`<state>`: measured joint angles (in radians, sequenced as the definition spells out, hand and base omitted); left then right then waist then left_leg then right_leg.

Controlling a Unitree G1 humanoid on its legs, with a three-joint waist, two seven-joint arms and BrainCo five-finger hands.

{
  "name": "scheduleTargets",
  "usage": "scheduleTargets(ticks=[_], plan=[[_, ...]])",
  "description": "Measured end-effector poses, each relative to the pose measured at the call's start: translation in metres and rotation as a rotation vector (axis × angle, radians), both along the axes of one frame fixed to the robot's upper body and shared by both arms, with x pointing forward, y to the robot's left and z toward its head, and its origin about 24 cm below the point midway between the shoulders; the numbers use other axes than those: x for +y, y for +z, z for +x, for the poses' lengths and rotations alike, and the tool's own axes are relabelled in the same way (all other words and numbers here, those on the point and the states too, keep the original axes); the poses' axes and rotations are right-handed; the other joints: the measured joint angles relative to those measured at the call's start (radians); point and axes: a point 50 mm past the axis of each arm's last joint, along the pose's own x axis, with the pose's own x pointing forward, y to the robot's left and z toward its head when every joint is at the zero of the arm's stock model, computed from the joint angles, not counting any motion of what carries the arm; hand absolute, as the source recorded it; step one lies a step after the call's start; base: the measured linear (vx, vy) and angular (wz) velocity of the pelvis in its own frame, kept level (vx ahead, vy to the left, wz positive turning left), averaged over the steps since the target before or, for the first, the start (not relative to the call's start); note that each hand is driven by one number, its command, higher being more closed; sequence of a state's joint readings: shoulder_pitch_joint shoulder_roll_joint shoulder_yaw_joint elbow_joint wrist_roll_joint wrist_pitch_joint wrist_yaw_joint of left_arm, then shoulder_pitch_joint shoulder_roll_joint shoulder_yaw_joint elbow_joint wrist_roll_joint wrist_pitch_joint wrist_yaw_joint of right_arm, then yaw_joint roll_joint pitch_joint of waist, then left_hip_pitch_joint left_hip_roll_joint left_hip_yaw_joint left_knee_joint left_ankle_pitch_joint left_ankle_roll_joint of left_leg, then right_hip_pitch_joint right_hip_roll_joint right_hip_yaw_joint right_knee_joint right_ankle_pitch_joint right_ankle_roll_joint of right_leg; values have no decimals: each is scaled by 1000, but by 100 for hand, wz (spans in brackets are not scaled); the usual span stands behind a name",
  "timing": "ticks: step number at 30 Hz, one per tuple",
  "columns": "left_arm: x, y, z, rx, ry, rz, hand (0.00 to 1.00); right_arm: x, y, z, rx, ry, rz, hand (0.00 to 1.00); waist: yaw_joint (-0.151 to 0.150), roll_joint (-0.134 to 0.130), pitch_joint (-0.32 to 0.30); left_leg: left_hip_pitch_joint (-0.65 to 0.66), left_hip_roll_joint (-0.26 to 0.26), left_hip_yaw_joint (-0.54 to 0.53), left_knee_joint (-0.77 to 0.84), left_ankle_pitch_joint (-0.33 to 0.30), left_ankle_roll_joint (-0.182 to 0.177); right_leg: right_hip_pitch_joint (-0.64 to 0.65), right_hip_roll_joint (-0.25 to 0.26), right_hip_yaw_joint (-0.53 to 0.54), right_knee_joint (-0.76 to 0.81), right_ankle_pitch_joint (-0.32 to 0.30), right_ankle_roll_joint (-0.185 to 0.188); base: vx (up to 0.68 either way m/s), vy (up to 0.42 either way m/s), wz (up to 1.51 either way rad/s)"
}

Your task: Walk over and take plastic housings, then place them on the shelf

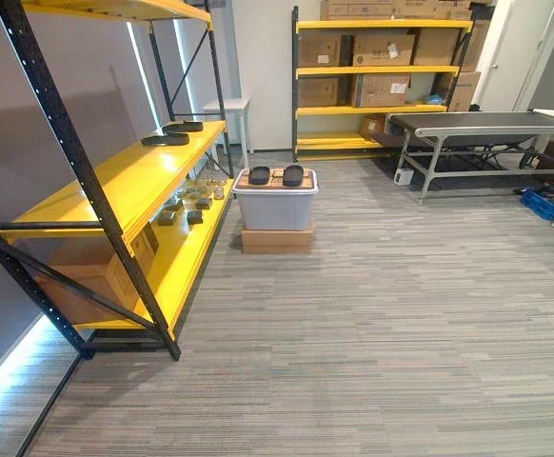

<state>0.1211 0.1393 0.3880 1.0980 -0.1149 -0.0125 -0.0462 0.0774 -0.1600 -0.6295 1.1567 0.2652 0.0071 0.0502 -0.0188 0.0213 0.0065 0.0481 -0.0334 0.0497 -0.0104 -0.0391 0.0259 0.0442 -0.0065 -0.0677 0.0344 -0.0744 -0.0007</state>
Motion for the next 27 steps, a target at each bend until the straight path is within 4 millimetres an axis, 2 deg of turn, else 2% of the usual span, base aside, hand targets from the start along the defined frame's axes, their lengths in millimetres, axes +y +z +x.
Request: scheduleTargets(ticks=[4, 8, 16, 27], plan=[[32, 18, 31, -121, 8, 96, 0, -33, 16, 21, -68, -17, -94, 0, -1, 5, 17, 28, 0, 1, -22, -4, -7, 33, 2, -3, -26, 0, 1, 79, -22, -1], [37, 22, 37, -155, 9, 112, 0, -51, 29, 36, -123, -1, -163, 0, -13, 12, 40, 47, 1, 1, -22, -15, -24, 53, 1, -4, -26, -6, 11, 9, -8, 0], [24, 17, 31, -156, 37, 74, 0, -50, 30, 43, -140, 6, -163, 0, -14, 16, 42, 60, 3, 5, -22, -26, -42, 67, 1, -4, -27, -15, 25, -1, -8, 0], [8, 11, 29, -137, -7, 43, 0, -38, 25, 46, -126, 65, -143, 0, -16, 23, 46, 61, 5, 9, -19, -27, -42, 67, 2, -1, -24, -15, 26, -42, -19, -1]])
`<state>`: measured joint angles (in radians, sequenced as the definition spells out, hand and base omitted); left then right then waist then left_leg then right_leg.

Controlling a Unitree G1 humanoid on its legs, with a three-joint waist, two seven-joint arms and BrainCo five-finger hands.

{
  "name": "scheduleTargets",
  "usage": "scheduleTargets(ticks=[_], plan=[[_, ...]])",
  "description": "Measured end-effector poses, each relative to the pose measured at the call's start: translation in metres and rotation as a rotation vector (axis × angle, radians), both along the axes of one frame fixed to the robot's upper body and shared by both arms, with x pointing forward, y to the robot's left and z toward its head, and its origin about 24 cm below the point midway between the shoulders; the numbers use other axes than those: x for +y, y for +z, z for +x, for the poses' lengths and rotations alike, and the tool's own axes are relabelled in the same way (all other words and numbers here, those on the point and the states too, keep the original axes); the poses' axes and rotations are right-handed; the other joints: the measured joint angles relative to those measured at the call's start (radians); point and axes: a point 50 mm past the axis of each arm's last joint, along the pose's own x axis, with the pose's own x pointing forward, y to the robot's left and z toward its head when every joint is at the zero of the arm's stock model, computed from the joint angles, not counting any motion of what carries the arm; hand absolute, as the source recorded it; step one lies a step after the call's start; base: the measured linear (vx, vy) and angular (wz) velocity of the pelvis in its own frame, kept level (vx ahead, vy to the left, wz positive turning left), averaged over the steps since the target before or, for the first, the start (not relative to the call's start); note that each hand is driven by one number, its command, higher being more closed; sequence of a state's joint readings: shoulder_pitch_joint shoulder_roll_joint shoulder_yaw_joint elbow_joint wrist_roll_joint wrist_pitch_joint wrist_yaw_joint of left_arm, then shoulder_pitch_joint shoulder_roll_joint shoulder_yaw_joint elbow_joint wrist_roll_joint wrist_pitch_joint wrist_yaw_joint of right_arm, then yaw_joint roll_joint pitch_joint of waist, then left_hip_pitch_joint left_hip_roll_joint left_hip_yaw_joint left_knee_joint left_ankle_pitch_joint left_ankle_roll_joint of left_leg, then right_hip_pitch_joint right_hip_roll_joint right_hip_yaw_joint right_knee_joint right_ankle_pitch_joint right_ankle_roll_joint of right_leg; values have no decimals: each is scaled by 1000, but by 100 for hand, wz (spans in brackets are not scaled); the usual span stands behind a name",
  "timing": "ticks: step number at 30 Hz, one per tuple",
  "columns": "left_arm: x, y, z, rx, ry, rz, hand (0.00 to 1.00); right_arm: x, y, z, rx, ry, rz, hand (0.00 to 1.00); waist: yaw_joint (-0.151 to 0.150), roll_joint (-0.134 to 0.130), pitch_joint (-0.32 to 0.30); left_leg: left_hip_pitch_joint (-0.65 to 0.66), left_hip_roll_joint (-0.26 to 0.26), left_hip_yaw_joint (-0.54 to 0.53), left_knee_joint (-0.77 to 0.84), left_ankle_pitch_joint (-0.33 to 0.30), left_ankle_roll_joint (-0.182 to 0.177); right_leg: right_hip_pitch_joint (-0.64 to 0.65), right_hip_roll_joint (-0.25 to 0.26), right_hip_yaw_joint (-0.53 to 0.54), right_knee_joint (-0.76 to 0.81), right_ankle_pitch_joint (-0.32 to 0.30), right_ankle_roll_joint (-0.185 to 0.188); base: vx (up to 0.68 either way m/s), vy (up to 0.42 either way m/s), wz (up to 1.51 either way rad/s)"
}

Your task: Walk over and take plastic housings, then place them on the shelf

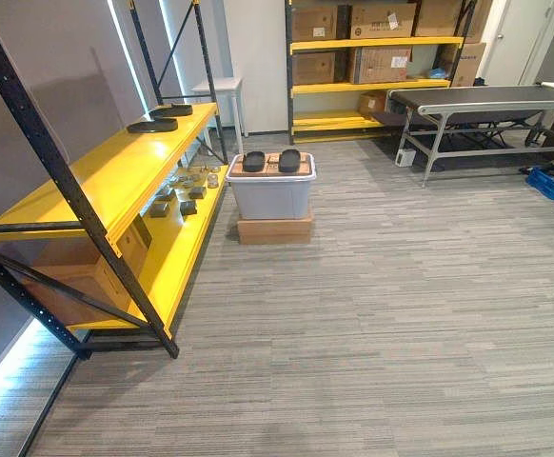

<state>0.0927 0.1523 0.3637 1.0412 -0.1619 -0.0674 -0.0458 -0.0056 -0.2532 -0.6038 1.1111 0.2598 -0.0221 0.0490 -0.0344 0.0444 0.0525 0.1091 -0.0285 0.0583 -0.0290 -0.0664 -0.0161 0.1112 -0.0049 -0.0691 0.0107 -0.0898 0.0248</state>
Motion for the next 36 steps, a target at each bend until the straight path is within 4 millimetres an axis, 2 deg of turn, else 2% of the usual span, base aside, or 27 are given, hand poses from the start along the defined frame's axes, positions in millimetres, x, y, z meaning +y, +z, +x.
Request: scheduleTargets(ticks=[9, 15, 16, 17, 18, 19, 20, 22, 24, 25, 26, 27, 28, 29, 30, 31, 32, 33, 34, 35, 36], plan=[[-6, -3, -7, 29, -33, -6, 0, 12, -5, 1, 14, 37, 22, 0, 1, 3, 2, -5, 1, -1, 1, 0, 1, -9, 0, -2, 9, -1, -2, -43, -17, 0], [-12, -3, 0, 18, -61, 0, 0, 19, -7, 4, 17, 50, 32, 0, 4, 2, 14, -32, -7, -5, 2, -1, 18, -38, -6, -18, 18, -14, -1, -5, -2, 2], [-14, -2, 5, 5, -66, -3, 0, 19, -7, 5, 14, 48, 31, 0, 3, 3, 28, -41, -12, -5, 17, -21, 31, -63, -15, -24, 73, -54, 13, -10, 13, 12], [-16, -1, 11, -13, -82, -3, 0, 21, -7, 8, 10, 47, 34, 0, 3, -5, 52, -44, -22, -4, 44, -40, 43, -99, -34, -26, 174, -112, 50, 4, 28, 10], [-18, 0, 14, -21, -98, -2, 0, 22, -7, 8, 10, 47, 34, 0, 1, -2, 59, -43, -25, -5, 52, -52, 46, -122, -44, -26, 238, -134, 79, 10, 49, -6], [-20, 1, 17, -32, -108, -3, 0, 25, -7, 13, 0, 53, 40, 0, 3, 2, 68, -48, -25, -4, 55, -65, 60, -219, -55, -29, 424, -146, 96, 27, 79, -11], [-18, 4, 25, -46, -132, 13, 0, 33, -7, 19, -11, 81, 48, 0, -3, 6, 83, -35, -25, -5, 55, -72, 70, -338, -75, -26, 645, -149, 86, 46, 85, -11], [-15, 9, 40, -70, -161, 40, 0, 40, -8, 25, -12, 125, 53, 0, -8, 5, 127, 7, -16, -5, 54, -92, 82, -419, -86, -38, 720, -166, 74, 125, 58, -7], [-11, 14, 53, -95, -175, 63, 0, 43, -8, 29, -11, 157, 52, 0, -15, 9, 143, 34, 13, -1, 55, -122, 82, -479, -81, -86, 611, -156, 66, 263, -11, -9], [-6, 20, 66, -122, -182, 83, 0, 47, -9, 30, -9, 171, 55, 0, -24, 10, 159, 61, 39, -3, 50, -144, 67, -501, -67, -129, 466, -123, 45, 361, -64, 10], [-1, 25, 75, -134, -192, 103, 0, 50, -10, 29, -7, 173, 63, 0, -39, 0, 165, 88, 57, -9, 46, -167, 41, -515, -55, -160, 306, -58, 38, 505, -126, 15], [1, 26, 77, -137, -198, 113, 0, 51, -11, 27, -2, 170, 68, 0, -47, -3, 165, 100, 61, -10, 41, -180, 31, -518, -52, -167, 244, -27, 34, 396, -135, 22], [2, 26, 76, -131, -201, 118, 0, 51, -13, 19, 16, 165, 69, 0, -62, 2, 157, 129, 83, -9, 29, -200, 3, -534, -40, -172, 240, 25, 5, 600, -215, 39], [0, 23, 71, -117, -209, 118, 0, 52, -17, 4, 52, 159, 72, 0, -76, 7, 127, 143, 107, -24, 67, -216, -24, -536, -21, -179, 296, 68, -48, 901, -328, 37], [-2, 21, 68, -119, -171, 101, 0, 51, -21, -12, 82, 120, 82, 0, -70, 1, 115, 105, 125, -23, 214, -229, -62, -524, -17, -181, 335, 94, -101, 791, -281, 23], [-4, 20, 65, -119, -150, 89, 0, 50, -21, -15, 79, 94, 84, 0, -65, 11, 119, 66, 142, -18, 316, -219, -79, -504, -3, -186, 341, 73, -110, 976, -322, 4], [-7, 16, 60, -119, -97, 62, 0, 49, -22, -19, 74, 57, 88, 0, -64, 22, 126, -39, 174, -11, 587, -147, -115, -442, 15, -194, 320, 30, -122, 635, -183, 6], [-9, 15, 57, -116, -74, 47, 0, 49, -22, -21, 77, 55, 87, 0, -63, 28, 131, -93, 194, -17, 741, -108, -133, -394, 28, -196, 297, 14, -132, 936, -277, 7], [-10, 11, 49, -103, -36, 28, 0, 51, -23, -24, 84, 54, 92, 0, -49, 29, 142, -164, 231, -11, 971, -87, -153, -279, 57, -191, 245, -7, -140, 738, -210, 4], [-11, 8, 42, -89, -1, 14, 0, 55, -24, -24, 81, 55, 99, 0, -38, 18, 152, -221, 262, 21, 1113, -96, -140, -155, 71, -182, 185, -15, -152, 710, -206, 3], [-12, 7, 38, -83, 4, 13, 0, 56, -24, -23, 77, 56, 100, 0, -34, 9, 153, -254, 270, 42, 1147, -98, -136, -99, 71, -175, 155, -16, -153, 655, -169, 3]])
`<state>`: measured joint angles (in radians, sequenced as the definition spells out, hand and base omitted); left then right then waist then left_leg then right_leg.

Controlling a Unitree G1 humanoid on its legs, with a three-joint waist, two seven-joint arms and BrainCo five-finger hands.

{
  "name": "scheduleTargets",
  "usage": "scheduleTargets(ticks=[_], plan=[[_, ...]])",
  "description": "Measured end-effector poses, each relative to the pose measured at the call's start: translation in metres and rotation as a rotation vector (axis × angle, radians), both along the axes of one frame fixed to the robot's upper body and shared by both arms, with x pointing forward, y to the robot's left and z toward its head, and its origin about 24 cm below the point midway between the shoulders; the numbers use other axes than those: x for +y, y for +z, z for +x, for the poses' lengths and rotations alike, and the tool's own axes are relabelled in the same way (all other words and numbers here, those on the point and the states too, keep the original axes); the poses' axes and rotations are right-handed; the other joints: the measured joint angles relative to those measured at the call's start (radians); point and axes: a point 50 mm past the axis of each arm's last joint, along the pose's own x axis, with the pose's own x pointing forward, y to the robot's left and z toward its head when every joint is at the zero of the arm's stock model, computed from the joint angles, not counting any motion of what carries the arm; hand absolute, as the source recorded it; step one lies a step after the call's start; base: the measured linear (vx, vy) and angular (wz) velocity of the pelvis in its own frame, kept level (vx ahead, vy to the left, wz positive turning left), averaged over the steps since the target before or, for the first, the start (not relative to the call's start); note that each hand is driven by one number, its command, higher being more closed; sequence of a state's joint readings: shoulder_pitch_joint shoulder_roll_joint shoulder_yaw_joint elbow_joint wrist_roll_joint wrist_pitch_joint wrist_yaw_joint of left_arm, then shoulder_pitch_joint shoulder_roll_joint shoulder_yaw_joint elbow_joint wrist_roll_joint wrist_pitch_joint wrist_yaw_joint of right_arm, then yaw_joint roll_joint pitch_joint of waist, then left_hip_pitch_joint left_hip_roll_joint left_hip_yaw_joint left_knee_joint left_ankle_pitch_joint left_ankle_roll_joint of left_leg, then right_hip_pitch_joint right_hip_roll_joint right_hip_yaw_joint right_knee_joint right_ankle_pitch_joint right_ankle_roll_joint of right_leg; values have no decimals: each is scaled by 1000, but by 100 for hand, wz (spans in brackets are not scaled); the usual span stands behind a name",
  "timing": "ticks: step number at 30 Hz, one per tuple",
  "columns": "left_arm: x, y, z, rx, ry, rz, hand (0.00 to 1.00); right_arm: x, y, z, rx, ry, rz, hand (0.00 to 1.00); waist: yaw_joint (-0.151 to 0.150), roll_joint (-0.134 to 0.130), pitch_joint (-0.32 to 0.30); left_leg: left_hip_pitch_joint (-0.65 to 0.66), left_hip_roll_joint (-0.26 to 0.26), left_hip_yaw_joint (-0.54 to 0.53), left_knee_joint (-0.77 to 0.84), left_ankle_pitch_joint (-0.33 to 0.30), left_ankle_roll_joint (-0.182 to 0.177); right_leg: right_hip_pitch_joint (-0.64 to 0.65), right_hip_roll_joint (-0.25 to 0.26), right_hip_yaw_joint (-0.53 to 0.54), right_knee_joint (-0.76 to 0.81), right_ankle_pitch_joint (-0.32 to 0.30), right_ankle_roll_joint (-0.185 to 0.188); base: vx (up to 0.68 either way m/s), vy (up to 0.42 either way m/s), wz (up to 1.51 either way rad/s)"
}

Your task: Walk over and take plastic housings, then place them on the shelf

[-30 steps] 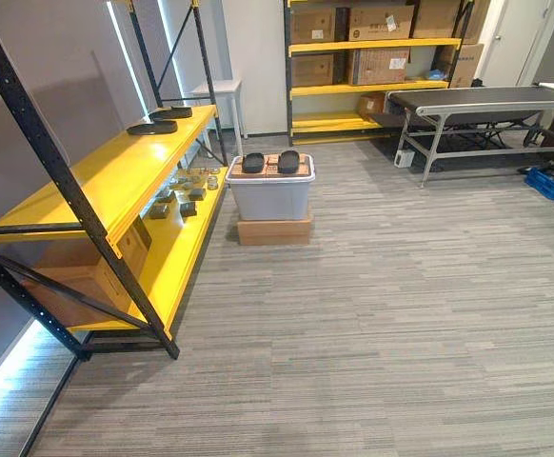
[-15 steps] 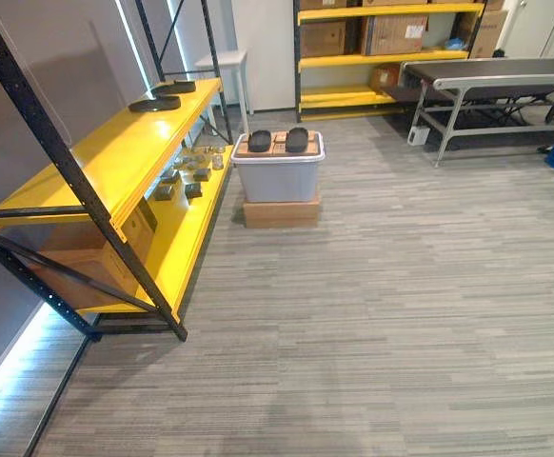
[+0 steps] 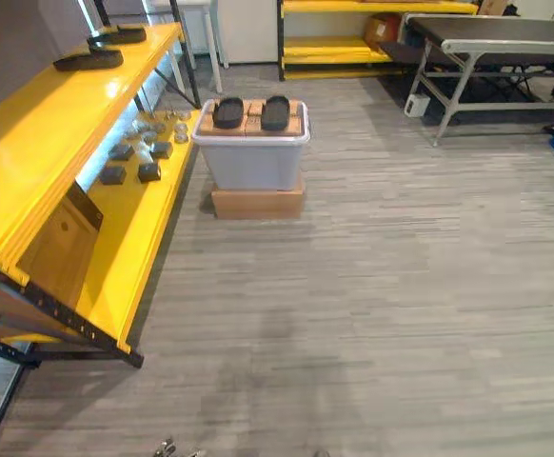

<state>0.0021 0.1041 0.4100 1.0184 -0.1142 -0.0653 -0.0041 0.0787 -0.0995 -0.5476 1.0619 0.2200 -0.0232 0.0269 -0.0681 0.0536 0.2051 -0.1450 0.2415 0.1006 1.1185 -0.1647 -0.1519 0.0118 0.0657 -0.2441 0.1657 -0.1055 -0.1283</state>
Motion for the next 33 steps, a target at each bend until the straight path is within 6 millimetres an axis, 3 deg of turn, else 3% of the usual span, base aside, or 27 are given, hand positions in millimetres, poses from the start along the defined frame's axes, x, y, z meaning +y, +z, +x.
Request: scheduleTargets(ticks=[3, 4, 5, 6, 7, 8, 9, 10, 11, 12, 13, 15, 16, 18, 19, 21, 22, 23, 24, 25, 27, 28, 29, 30, 31, 32, 33], plan=[[-8, -7, -20, 36, 19, -26, 0, -2, 7, 25, -63, 39, -22, 0, 64, -14, -11, -201, -27, 90, -123, -41, 62, 160, -18, 92, -122, -16, 1, 629, -60, -52], [-10, -10, -32, 64, 26, -33, 0, -2, 12, 43, -101, 61, -26, 0, 98, -26, -12, -268, -81, 78, -328, -38, 66, 180, -47, 130, -138, -51, 22, 617, 57, -104], [-14, -14, -44, 93, 37, -47, 0, -3, 17, 58, -135, 81, -35, 0, 119, -27, -12, -302, -122, 36, -618, -9, 70, 212, -66, 161, -165, -75, 41, 613, 81, -104], [-16, -16, -52, 111, 46, -54, 0, -3, 19, 63, -146, 83, -38, 0, 130, -21, -15, -309, -126, 20, -751, 12, 65, 237, -69, 173, -179, -86, 54, 781, 169, -95], [-20, -19, -66, 146, 61, -68, 0, -3, 19, 66, -139, 100, -50, 0, 150, -14, -19, -324, -124, -5, -859, 58, 51, 292, -73, 202, -196, -112, 90, 685, 185, -68], [-21, -20, -72, 165, 64, -73, 0, -1, 18, 64, -127, 106, -49, 0, 161, -21, -23, -317, -133, -20, -828, 113, 53, 314, -83, 208, -186, -124, 108, 880, 258, -65], [-24, -23, -83, 198, 72, -84, 0, 6, 13, 57, -101, 127, -37, 0, 161, -36, -59, -294, -173, -62, -817, 205, 110, 311, -111, 210, -107, -132, 124, 819, 255, -44], [-25, -23, -86, 201, 74, -90, 0, 10, 11, 54, -91, 135, -28, 0, 160, -46, -72, -244, -201, -74, -832, 238, 153, 260, -140, 231, 71, -131, 125, 839, 262, -37], [-23, -23, -86, 202, 75, -83, 0, 12, 10, 53, -84, 134, -21, 0, 159, -55, -69, -208, -216, -76, -834, 248, 168, 222, -157, 240, 196, -125, 136, 828, 255, -17], [-15, -21, -86, 205, 71, -63, 0, 16, 7, 49, -74, 128, -6, 0, 145, -93, -57, -128, -258, -67, -825, 223, 178, 153, -199, 245, 454, -36, 197, 778, 203, 17], [-10, -20, -81, 199, 61, -49, 0, 20, 4, 43, -55, 123, 7, 0, 125, -111, -41, -26, -287, -78, -839, 180, 197, 86, -235, 245, 687, 97, 266, 872, 190, 30], [-11, -19, -73, 183, 43, -47, 0, 20, 2, 37, -38, 120, 9, 0, 111, -96, -33, 106, -281, -93, -878, 135, 212, -1, -275, 170, 857, -2, 191, 593, 93, 23], [-12, -17, -59, 151, 26, -46, 0, 22, 1, 33, -30, 128, 13, 0, 104, -61, -32, 218, -243, -110, -945, 106, 215, -91, -270, 82, 830, -89, 148, 477, 50, 18], [-8, -13, -43, 104, 18, -33, 0, 25, -1, 31, -18, 148, 17, 0, 102, -53, -38, 277, -202, -127, -986, 72, 204, -178, -236, 26, 648, -125, 158, 678, -42, 30], [-8, -9, -24, 59, 6, -25, 0, 25, -2, 29, -12, 154, 15, 0, 88, -63, -37, 300, -187, -155, -991, 23, 190, -262, -200, 13, 399, -111, 169, 681, -170, 52], [-12, -6, -10, 26, 15, -33, 0, 22, -3, 20, 8, 141, 8, 0, 70, -59, -35, 341, -170, -190, -1004, -24, 176, -299, -163, 49, 136, 35, 174, 588, -238, 71], [-20, -7, -7, 18, 41, -57, 0, 16, -5, 1, 45, 94, 5, 0, 40, -33, -55, 367, -131, -241, -1017, -50, 176, -277, -120, 57, 105, 131, 122, 774, -320, 64], [-29, -7, -3, 0, 51, -78, 0, 13, -6, -7, 53, 23, 9, 0, 59, -16, -59, 374, -124, -245, -1000, -26, 179, -292, -124, 62, 208, 62, 114, 783, -334, 56], [-32, -7, -2, -3, 54, -87, 0, 12, -7, -10, 55, -1, 10, 0, 57, -17, -55, 375, -131, -264, -963, -14, 167, -295, -135, 68, 269, 19, 111, 756, -304, 26], [-39, -8, -3, -14, 89, -108, 0, 10, -7, -20, 73, -18, 6, 0, 48, -9, -50, 355, -136, -281, -819, -7, 155, -271, -146, 52, 362, -38, 105, 770, -322, 68], [-41, -7, -6, -41, 161, -132, 0, 15, -8, -27, 75, -19, 10, 0, 38, 0, -52, 205, -126, -279, -411, 84, 31, -130, -121, 29, 296, -108, 95, 696, -260, 80], [-40, -6, -6, -64, 199, -140, 0, 19, -7, -24, 65, 0, 13, 0, 50, 2, -45, 68, -98, -256, -101, 113, -43, -30, -89, 27, 214, -155, 81, 400, -134, 35], [-40, -7, -10, -55, 210, -145, 0, 18, -7, -20, 55, 2, 10, 0, 57, 16, -36, 12, -74, -241, 5, 109, -44, 11, -65, 27, 190, -155, 81, 484, -113, 0], [-36, -12, -27, -11, 240, -145, 0, 20, -5, -7, 24, 7, 15, 0, 78, 4, -31, -94, -40, -161, 110, 93, -21, 108, -53, 42, 109, -158, 76, 501, -59, -30], [-35, -16, -39, 23, 260, -154, 0, 20, -4, -1, 9, 9, 15, 0, 92, -10, -33, -140, -31, -102, 76, 55, 15, 164, -61, 56, 60, -155, 80, 518, -34, -35], [-33, -17, -45, 24, 302, -165, 0, 21, -3, 6, -9, 9, 16, 0, 100, -19, -28, -160, -29, -67, 20, 19, 27, 193, -72, 65, 36, -153, 83, 531, 15, -38], [-30, -19, -56, 49, 330, -165, 0, 18, 0, 17, -35, 12, 9, 0, 111, -25, -25, -188, -40, -5, -184, -22, 42, 232, -98, 78, 9, -153, 89, 535, 91, -44]])
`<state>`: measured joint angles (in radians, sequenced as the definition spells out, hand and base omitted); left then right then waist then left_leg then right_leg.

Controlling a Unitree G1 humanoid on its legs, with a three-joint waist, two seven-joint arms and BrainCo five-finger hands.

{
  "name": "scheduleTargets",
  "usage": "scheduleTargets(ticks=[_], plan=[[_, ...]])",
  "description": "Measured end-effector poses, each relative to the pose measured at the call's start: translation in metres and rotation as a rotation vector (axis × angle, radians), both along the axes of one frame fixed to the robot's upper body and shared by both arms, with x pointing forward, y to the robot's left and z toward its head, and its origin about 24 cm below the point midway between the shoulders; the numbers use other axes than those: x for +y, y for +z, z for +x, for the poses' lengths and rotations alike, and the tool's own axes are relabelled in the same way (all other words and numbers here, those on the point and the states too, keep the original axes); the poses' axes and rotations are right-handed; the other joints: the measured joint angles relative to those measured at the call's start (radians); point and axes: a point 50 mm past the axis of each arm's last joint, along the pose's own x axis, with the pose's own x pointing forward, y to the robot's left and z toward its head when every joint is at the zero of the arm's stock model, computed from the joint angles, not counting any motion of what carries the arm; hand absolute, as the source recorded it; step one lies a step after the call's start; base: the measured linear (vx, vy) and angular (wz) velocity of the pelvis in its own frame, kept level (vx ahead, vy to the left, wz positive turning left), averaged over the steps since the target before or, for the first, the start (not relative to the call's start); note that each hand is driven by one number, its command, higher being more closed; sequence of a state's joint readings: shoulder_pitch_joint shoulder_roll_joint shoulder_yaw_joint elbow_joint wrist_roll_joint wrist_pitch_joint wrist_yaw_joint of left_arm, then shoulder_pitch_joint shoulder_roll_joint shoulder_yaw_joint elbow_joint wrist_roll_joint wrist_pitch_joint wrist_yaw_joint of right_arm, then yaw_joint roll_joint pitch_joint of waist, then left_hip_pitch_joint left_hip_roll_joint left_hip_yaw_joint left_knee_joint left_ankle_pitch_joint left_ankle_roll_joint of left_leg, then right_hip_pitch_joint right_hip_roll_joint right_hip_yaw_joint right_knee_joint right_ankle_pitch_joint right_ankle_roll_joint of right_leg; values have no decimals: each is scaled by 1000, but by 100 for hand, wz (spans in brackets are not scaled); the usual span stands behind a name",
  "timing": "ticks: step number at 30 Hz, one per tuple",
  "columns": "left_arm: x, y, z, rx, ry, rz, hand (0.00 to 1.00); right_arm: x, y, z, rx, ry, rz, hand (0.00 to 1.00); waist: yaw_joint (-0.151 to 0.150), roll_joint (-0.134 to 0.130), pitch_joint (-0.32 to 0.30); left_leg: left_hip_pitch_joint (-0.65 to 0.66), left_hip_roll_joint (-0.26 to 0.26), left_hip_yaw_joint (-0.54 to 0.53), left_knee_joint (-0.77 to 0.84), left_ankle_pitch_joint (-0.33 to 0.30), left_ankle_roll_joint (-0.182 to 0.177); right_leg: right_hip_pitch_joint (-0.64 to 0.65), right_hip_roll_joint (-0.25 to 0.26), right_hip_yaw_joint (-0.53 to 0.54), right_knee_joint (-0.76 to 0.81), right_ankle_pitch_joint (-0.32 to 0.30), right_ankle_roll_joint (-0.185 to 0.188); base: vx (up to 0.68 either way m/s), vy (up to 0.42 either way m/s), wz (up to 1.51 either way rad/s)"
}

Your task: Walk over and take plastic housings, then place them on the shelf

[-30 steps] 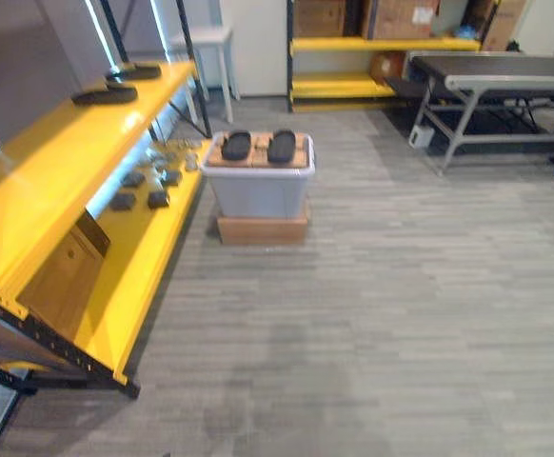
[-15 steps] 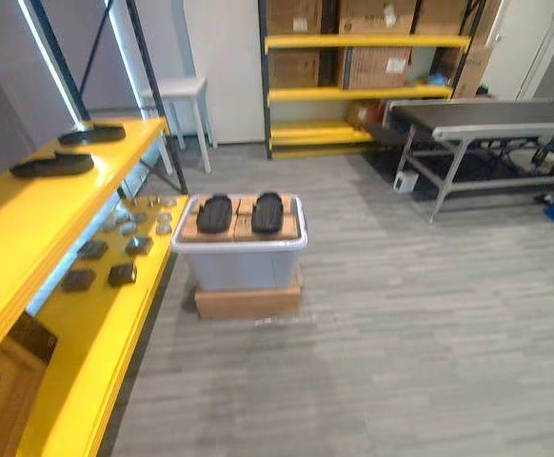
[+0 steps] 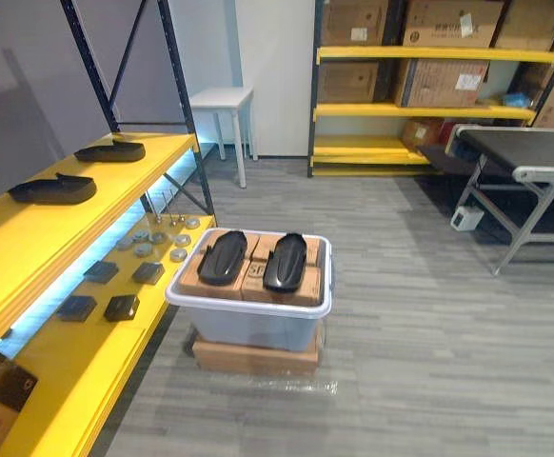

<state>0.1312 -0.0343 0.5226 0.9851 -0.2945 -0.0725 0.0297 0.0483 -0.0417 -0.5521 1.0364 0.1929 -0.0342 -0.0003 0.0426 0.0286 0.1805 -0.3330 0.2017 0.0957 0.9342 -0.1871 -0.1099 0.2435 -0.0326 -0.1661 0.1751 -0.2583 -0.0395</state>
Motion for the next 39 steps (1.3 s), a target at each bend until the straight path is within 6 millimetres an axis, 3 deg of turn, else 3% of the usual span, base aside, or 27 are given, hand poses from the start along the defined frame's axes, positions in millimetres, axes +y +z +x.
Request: scheduleTargets(ticks=[1, 2, 3, 4, 7, 9, 10, 11, 13, 14, 15, 16, 19, 23, 27, 30, 32, 35, 39], plan=[[-1, -3, -16, 45, 9, -9, 0, -4, 3, 10, -26, 1, -10, 0, 0, -1, -1, 7, -31, 25, -300, 14, 19, 31, -27, 13, -21, -1, 28, 649, 176, -52], [-3, -5, -27, 73, 16, -14, 0, -7, 6, 17, -48, 4, -23, 0, 0, 2, -4, 19, -54, 22, -530, 103, 58, 51, -35, 20, -44, -6, 43, 554, 184, -52], [0, -5, -32, 89, 17, -12, 0, -5, 6, 20, -55, 5, -19, 0, 12, -12, -4, 37, -74, 22, -554, 191, 75, 68, -53, 29, -57, -11, 63, 580, 154, -19], [7, -5, -35, 105, 10, 3, 0, 3, 5, 21, -55, 14, -4, 0, 21, -49, -30, 51, -116, 34, -595, 186, 80, 76, -91, 17, -73, 21, 87, 597, 147, 23], [14, -2, -22, 86, -64, 33, 0, 4, 7, 28, -61, 54, -25, 0, 20, -49, -42, 88, -133, 12, -595, 174, 104, 69, -87, 74, -7, 170, 138, 567, 192, 38], [15, -1, -22, 86, -76, 41, 0, 2, 15, 38, -106, 89, -62, 0, 17, -43, -43, 205, -141, 4, -680, 153, 117, 0, -89, 88, 243, 244, 131, 517, 161, 22], [19, 0, -18, 82, -105, 56, 0, 2, 18, 44, -126, 116, -81, 0, -2, -37, -38, 279, -137, -13, -744, 134, 116, -71, -90, 99, 410, 151, 131, 448, 65, 27], [20, 1, -12, 78, -144, 69, 0, 3, 24, 53, -156, 166, -114, 0, -15, -36, -41, 313, -134, -18, -766, 135, 116, -142, -90, 88, 443, 43, 126, 402, 35, 24], [27, 7, 5, 34, -184, 106, 0, 5, 35, 67, -204, 242, -176, 0, -29, -32, -44, 333, -125, -23, -785, 135, 115, -244, -77, 71, 350, -7, 121, 289, -47, 29], [30, 12, 21, -13, -212, 134, 0, 4, 41, 71, -228, 273, -222, 0, -41, -35, -46, 332, -127, -47, -794, 134, 109, -289, -65, 76, 200, 2, 119, 278, -126, 58], [32, 17, 30, -48, -228, 157, 0, 3, 46, 72, -243, 283, -254, 0, -42, -52, -53, 334, -143, -64, -797, 128, 93, -306, -63, 80, 67, 78, 106, 303, -189, 77], [30, 19, 35, -72, -226, 166, 0, -2, 47, 66, -226, 295, -297, 0, -50, -43, -58, 344, -146, -97, -800, 116, 76, -294, -62, 68, 56, 158, 83, 236, -141, 53], [17, 14, 27, -58, -203, 142, 0, -4, 58, 70, -251, 322, -382, 0, -31, -9, -64, 353, -111, -99, -829, 113, 60, -270, -26, 70, 7, 164, 76, 233, -163, -2], [-8, 10, 30, -61, -231, 93, 0, 8, 88, 98, -383, 396, -496, 0, -28, -3, -14, 336, -97, -113, -859, 117, 48, -274, -11, 45, -26, 167, 72, 86, -59, 12], [-12, 13, 43, -98, -249, 102, 0, 26, 127, 147, -566, 403, -570, 0, -5, -7, 71, 240, -114, -137, -814, 117, 47, -341, -26, 33, -30, 181, 72, -4, 51, 15], [-17, 23, 71, -166, -293, 131, 0, 49, 174, 193, -753, 388, -618, 0, 32, 0, 161, 152, -132, -158, -747, 116, 48, -385, -44, 18, -31, 198, 75, -88, 76, 20], [-19, 26, 78, -185, -312, 139, 0, 53, 190, 206, -809, 368, -632, 0, 40, 3, 182, 124, -136, -163, -732, 115, 49, -404, -46, 14, -31, 203, 76, -80, 56, 7], [-24, 34, 96, -239, -350, 157, 0, 57, 236, 239, -927, 299, -690, 0, 52, 21, 241, 72, -144, -182, -713, 115, 50, -446, -51, 13, -31, 223, 78, -109, 45, 4], [-30, 39, 109, -273, -407, 168, 0, 46, 266, 268, -925, 245, -756, 0, 70, 41, 259, 19, -153, -183, -697, 118, 55, -494, -57, 19, -33, 244, 84, -96, 49, -2]])
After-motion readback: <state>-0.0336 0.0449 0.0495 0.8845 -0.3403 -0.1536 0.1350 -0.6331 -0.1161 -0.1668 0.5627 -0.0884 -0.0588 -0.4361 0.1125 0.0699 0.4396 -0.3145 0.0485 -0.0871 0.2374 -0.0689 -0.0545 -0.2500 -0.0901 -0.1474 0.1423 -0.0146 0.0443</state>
